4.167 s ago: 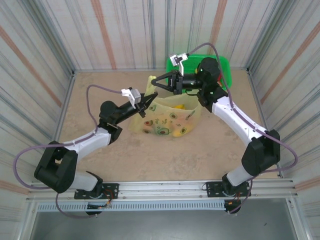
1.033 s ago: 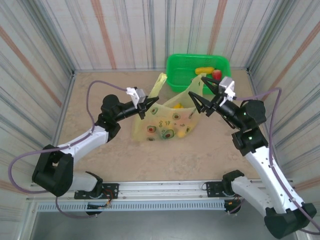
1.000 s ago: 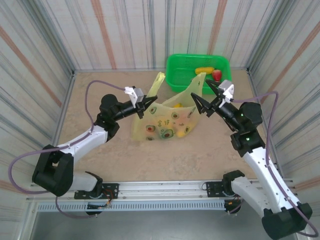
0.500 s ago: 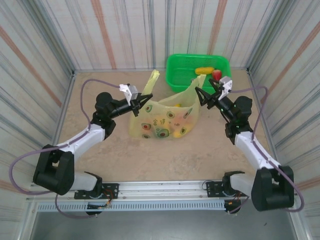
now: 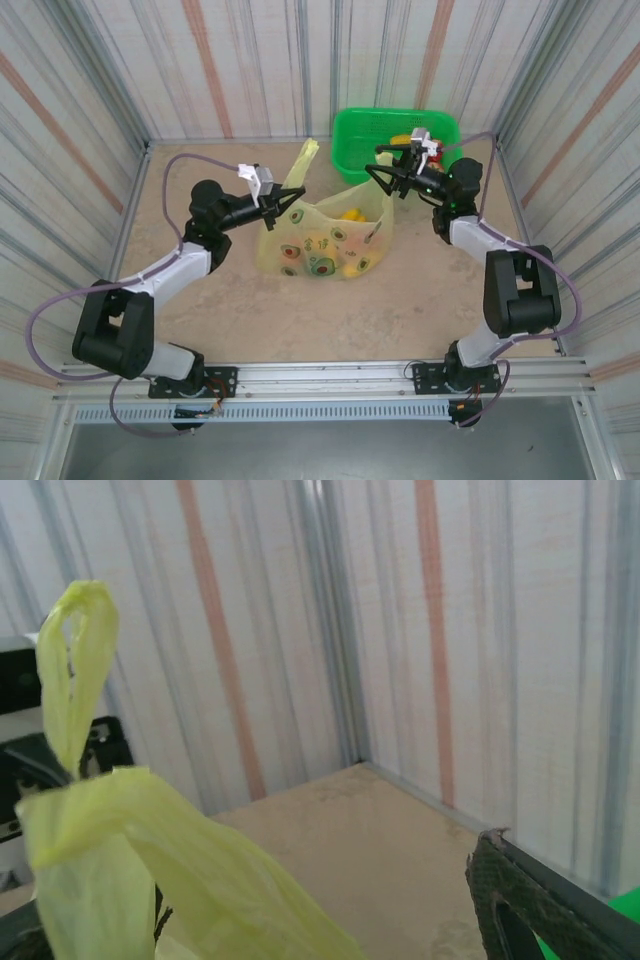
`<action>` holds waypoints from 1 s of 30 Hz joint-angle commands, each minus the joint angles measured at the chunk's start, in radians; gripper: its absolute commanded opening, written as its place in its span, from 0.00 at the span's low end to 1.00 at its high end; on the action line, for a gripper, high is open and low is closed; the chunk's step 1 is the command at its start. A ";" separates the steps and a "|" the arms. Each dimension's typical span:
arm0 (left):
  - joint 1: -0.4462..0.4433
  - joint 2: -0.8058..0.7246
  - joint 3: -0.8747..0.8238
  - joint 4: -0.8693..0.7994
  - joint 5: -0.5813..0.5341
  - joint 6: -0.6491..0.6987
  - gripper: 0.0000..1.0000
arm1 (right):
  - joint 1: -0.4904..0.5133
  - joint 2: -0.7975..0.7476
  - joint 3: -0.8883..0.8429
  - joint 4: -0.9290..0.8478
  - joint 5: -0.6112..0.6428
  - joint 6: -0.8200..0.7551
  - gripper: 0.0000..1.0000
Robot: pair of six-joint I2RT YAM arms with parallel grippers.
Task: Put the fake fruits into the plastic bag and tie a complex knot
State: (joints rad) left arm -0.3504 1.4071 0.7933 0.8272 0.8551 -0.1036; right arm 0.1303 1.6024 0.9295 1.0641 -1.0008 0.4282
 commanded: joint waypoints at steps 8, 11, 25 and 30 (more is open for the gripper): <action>0.010 0.012 0.038 0.032 0.038 -0.014 0.00 | 0.004 -0.009 -0.097 0.077 -0.072 0.061 0.64; 0.010 0.010 0.038 0.030 0.039 -0.016 0.00 | -0.001 0.000 -0.114 0.095 -0.060 0.064 0.63; -0.061 -0.044 0.119 -0.242 -0.008 0.062 0.00 | 0.229 -0.282 0.068 -0.895 0.397 -0.545 0.00; -0.079 -0.083 0.128 -0.301 -0.075 0.065 0.00 | 0.309 -0.342 0.138 -1.125 0.643 -0.485 0.00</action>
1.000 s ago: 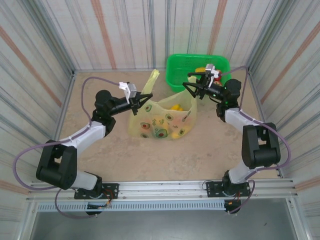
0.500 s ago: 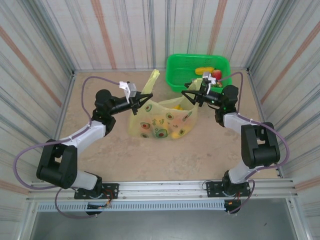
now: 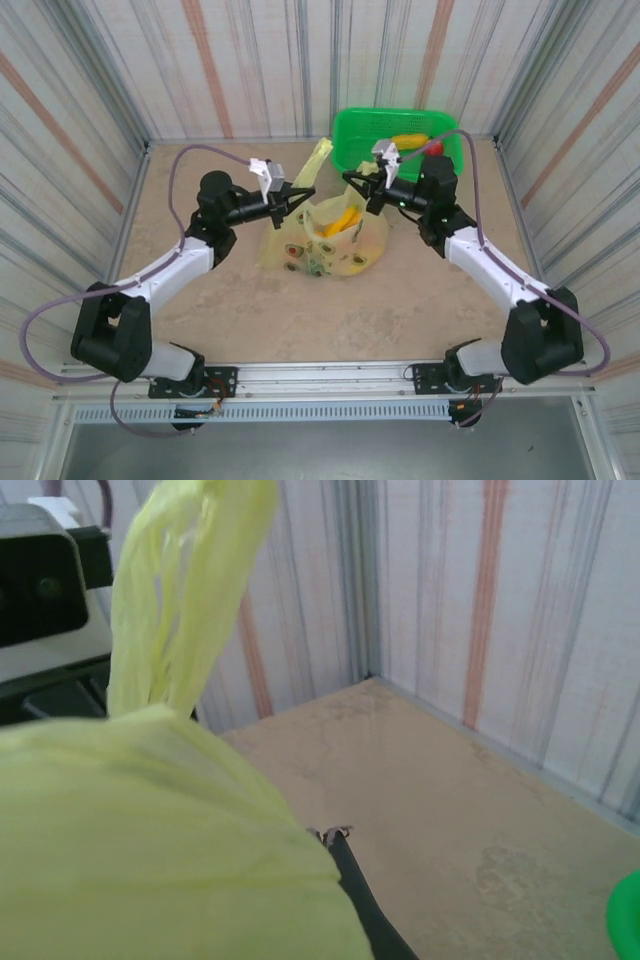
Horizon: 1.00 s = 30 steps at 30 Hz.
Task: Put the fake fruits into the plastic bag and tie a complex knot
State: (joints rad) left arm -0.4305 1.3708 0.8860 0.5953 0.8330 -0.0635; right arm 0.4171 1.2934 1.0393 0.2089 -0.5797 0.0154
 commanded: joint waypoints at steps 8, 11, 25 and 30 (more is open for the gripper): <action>0.012 -0.113 0.036 -0.162 -0.332 0.035 0.00 | 0.167 -0.147 -0.030 -0.371 0.545 0.101 0.01; 0.036 -0.133 0.013 -0.149 -0.442 0.024 0.00 | 0.213 -0.147 -0.023 -0.435 0.543 0.062 0.22; 0.091 -0.101 -0.012 -0.082 -0.364 0.019 0.00 | 0.064 -0.633 -0.339 -0.191 0.083 -0.243 0.88; 0.103 -0.081 -0.008 -0.048 -0.296 -0.012 0.00 | -0.078 -0.602 -0.389 -0.035 -0.054 -0.102 1.00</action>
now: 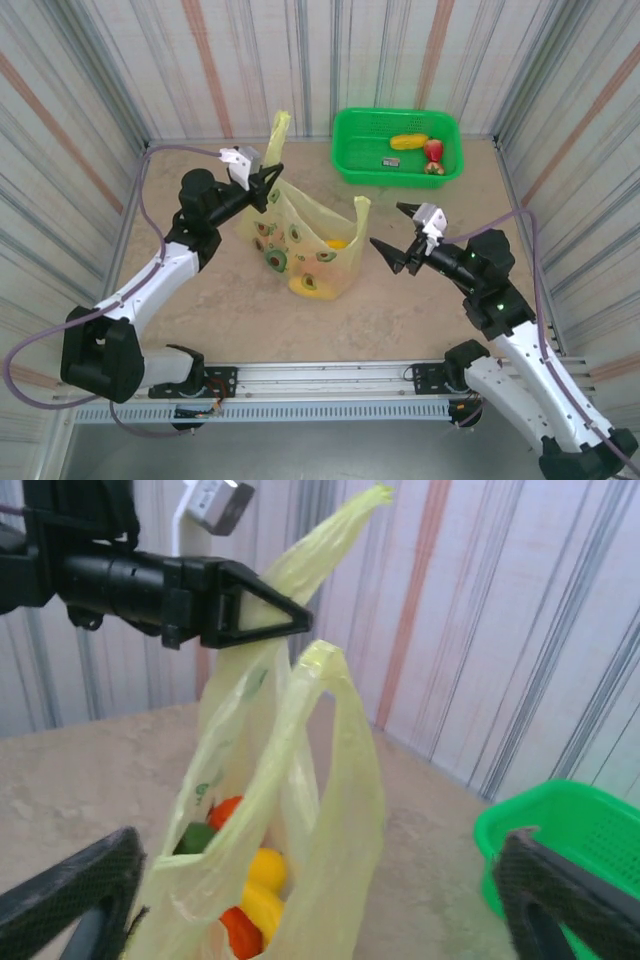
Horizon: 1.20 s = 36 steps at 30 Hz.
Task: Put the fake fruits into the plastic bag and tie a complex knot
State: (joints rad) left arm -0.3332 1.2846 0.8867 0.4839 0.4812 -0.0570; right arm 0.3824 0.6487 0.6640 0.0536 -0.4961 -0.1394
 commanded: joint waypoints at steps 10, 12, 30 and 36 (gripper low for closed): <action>0.005 0.010 -0.005 0.070 0.103 -0.026 0.00 | -0.034 0.300 0.051 0.418 -0.376 0.353 0.99; 0.005 0.012 -0.004 0.069 0.106 -0.026 0.00 | -0.027 0.336 0.075 0.413 -0.369 0.346 0.99; 0.008 0.015 0.000 0.067 0.134 -0.025 0.00 | 0.036 0.551 -0.040 0.698 -0.360 0.460 0.93; 0.009 0.014 0.000 0.066 0.137 -0.023 0.00 | 0.055 0.515 -0.077 0.692 -0.350 0.458 0.84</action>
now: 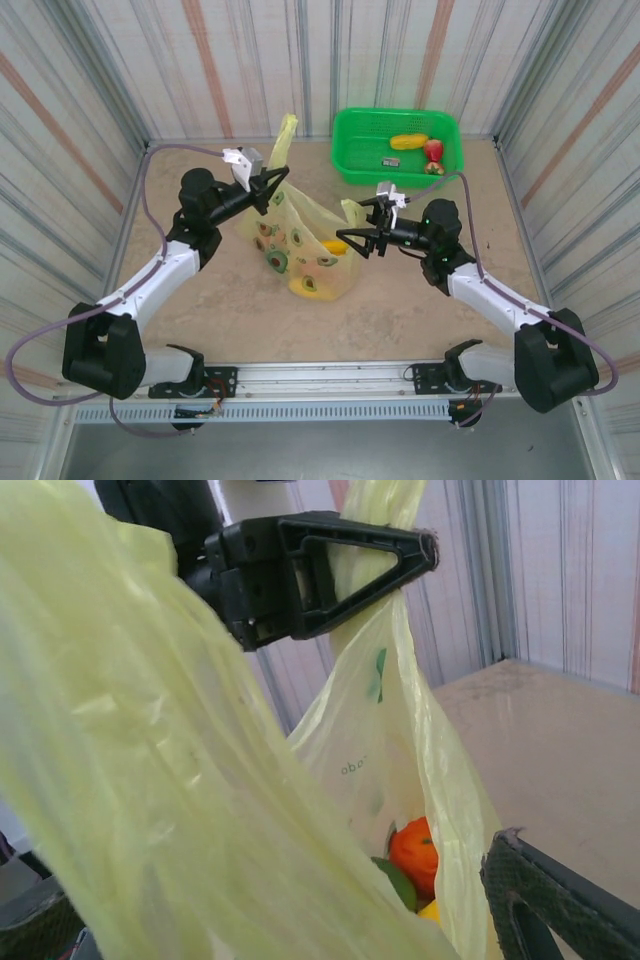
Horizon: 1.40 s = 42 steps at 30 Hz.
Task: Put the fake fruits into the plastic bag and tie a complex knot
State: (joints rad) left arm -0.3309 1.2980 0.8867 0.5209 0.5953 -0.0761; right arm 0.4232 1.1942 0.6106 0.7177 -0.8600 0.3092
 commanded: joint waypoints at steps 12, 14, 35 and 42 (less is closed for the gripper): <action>0.003 0.010 0.034 -0.006 0.107 -0.022 0.00 | 0.012 -0.090 0.106 -0.320 0.166 -0.212 0.04; -0.002 0.016 0.063 -0.031 0.163 -0.036 0.00 | -0.012 -0.095 0.185 -0.466 0.170 -0.273 0.00; -0.238 0.176 0.425 -0.745 0.096 -0.013 0.00 | 0.042 -0.086 0.347 -0.706 0.355 -0.681 0.00; -0.193 0.194 0.411 -0.682 0.165 -0.092 0.00 | 0.042 -0.106 0.286 -0.638 0.346 -0.703 0.00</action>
State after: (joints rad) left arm -0.5240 1.5002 1.3083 -0.2043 0.7067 -0.1192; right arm 0.4587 1.1221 0.9108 0.0059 -0.5159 -0.3546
